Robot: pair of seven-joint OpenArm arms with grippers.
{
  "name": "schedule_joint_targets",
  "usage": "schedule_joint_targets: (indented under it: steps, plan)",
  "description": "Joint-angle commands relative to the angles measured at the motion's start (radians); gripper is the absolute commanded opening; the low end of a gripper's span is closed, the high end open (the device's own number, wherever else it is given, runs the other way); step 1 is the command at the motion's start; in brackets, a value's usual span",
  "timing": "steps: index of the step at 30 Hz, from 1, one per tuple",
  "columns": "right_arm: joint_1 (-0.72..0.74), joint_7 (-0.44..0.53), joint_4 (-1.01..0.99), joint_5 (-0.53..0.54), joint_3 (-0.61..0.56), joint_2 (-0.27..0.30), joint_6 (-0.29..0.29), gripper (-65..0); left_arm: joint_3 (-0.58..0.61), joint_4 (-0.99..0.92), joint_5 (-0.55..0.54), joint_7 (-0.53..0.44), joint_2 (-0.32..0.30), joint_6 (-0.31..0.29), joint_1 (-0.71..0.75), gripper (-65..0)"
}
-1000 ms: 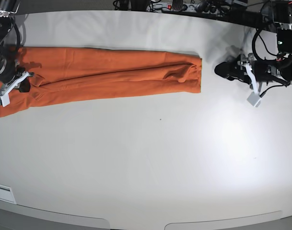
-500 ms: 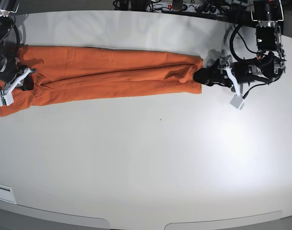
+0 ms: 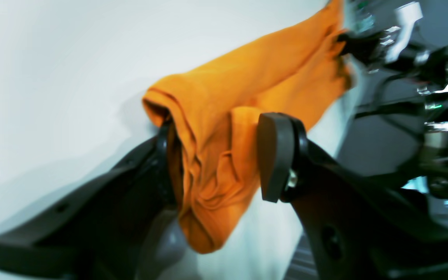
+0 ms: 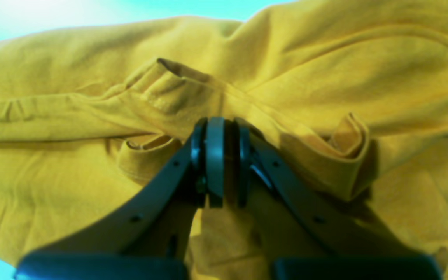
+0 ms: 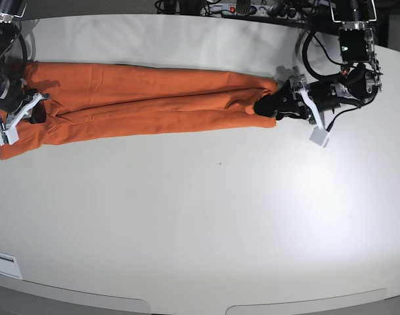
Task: Fold the T-shirt properly
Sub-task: 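Grasp the folded shirt end with the left gripper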
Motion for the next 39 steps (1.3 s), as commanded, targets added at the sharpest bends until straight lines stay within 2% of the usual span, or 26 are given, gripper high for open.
schedule_joint_targets:
  steps: [1,6,9,12,17,22,28,33,39]
  plan:
    - [0.006,-0.003,0.014,0.006,0.006,0.019,0.004,-57.1,0.007,-0.008,0.007,0.053,0.003,0.029,0.022,-35.1]
    - [0.006,-0.003,0.014,0.010,0.006,0.019,0.004,-57.1,0.007,-0.008,-0.019,0.053,0.003,0.025,0.021,-35.7]
    - [0.006,-0.003,0.014,0.010,0.006,0.019,0.004,-57.1,0.006,-0.008,-0.018,0.054,0.003,0.022,0.018,-40.5]
    - [0.006,-0.003,0.014,0.010,0.006,0.019,0.008,-57.1,0.005,-0.007,-0.018,0.071,-0.001,0.022,0.018,-40.3]
    - [0.006,-0.003,0.014,0.010,0.006,0.019,0.023,-57.1,-0.044,0.039,-0.002,0.072,-0.003,0.011,0.018,-35.0]
    - [0.006,-0.003,0.014,0.010,0.006,0.019,0.023,-57.1,-0.114,0.143,0.053,0.061,-0.003,0.014,0.021,-35.0]
    - [0.005,-0.003,0.014,0.009,0.006,0.019,0.023,-57.1,-0.147,0.184,0.147,0.017,-0.003,0.053,0.026,-35.0]
    - [0.006,-0.003,0.014,0.010,0.006,0.019,0.023,-57.1,-0.146,0.184,0.291,-0.034,-0.002,0.129,0.026,-35.0]
    - [0.006,-0.003,0.014,0.010,0.006,0.019,0.023,-57.1,-0.136,0.184,0.302,-0.033,0.001,0.143,0.037,-35.0]
